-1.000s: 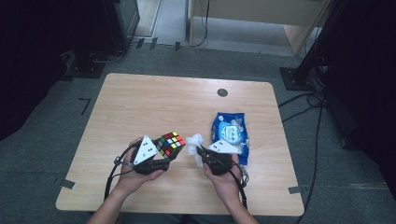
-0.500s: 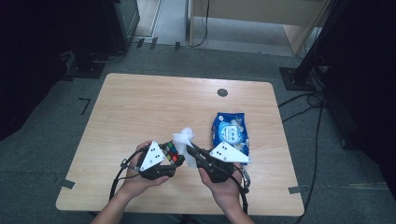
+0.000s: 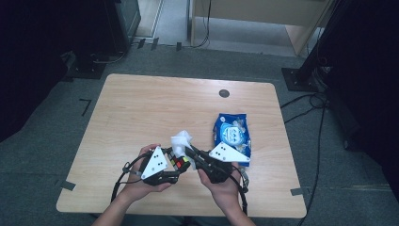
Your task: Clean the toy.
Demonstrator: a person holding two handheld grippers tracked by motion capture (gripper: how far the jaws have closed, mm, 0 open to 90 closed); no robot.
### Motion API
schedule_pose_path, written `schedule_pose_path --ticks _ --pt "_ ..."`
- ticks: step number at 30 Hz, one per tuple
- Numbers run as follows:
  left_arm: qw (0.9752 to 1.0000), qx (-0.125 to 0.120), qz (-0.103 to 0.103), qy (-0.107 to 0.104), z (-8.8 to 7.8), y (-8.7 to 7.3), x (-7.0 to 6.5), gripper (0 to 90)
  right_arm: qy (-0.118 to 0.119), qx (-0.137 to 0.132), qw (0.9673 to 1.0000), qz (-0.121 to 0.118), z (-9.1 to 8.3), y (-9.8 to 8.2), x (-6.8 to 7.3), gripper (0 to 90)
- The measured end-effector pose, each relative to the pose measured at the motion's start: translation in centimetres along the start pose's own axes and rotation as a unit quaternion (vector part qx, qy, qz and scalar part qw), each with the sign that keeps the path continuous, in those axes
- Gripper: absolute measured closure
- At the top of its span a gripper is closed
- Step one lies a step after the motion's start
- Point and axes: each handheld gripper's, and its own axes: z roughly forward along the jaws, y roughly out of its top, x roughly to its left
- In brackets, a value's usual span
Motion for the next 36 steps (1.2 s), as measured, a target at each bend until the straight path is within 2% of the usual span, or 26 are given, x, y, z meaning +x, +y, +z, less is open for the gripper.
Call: schedule_pose_path --ticks 2,5,10,12,15,19,23,25,28,36 --pt "1.0 0.0 -0.001 -0.001 0.0 0.0 0.1 34.0 -0.017 0.004 0.9998 -0.004 0.0 -0.2 -0.6 86.6" --pt "1.0 0.001 -0.001 0.0 -0.1 0.0 0.2 34.0 -0.039 0.013 0.9992 0.003 0.1 -0.6 -1.7 86.5" --pt "0.9999 -0.006 -0.007 0.007 -0.4 0.0 0.7 34.0 -0.083 0.048 0.9953 -0.015 0.5 -1.3 -2.9 86.1" --pt "0.9999 0.001 -0.008 0.012 -0.3 -0.2 0.9 34.0 -0.08 0.044 0.9958 -0.01 0.3 -1.2 -2.9 86.1" --pt "0.9998 0.008 -0.013 0.016 -0.1 -0.4 1.1 34.0 -0.065 0.021 0.9975 -0.016 -0.4 -0.3 -1.9 86.1" --pt "0.9998 0.012 -0.01 0.014 0.1 -0.4 0.7 34.0 -0.016 -0.006 0.9993 -0.034 -1.1 0.9 0.5 85.9" --pt "0.9999 0.01 -0.001 0.007 0.2 -0.2 0.3 34.0 0.005 0.005 0.9977 -0.067 -0.7 0.9 2.3 85.0" --pt "1.0 0.008 0.0 0.006 0.1 -0.1 0.2 34.1 0.003 0.009 0.9975 -0.069 -0.3 0.6 2.3 84.8" --pt "0.9999 0.01 0.003 0.007 0.1 -0.2 0.2 34.0 0.006 0.009 0.9988 -0.047 -0.2 0.3 1.6 84.7" --pt "0.9999 0.009 0.002 0.008 -0.1 -0.1 0.3 34.0 -0.012 0.013 0.9993 -0.033 -0.1 -0.2 0.3 84.8"
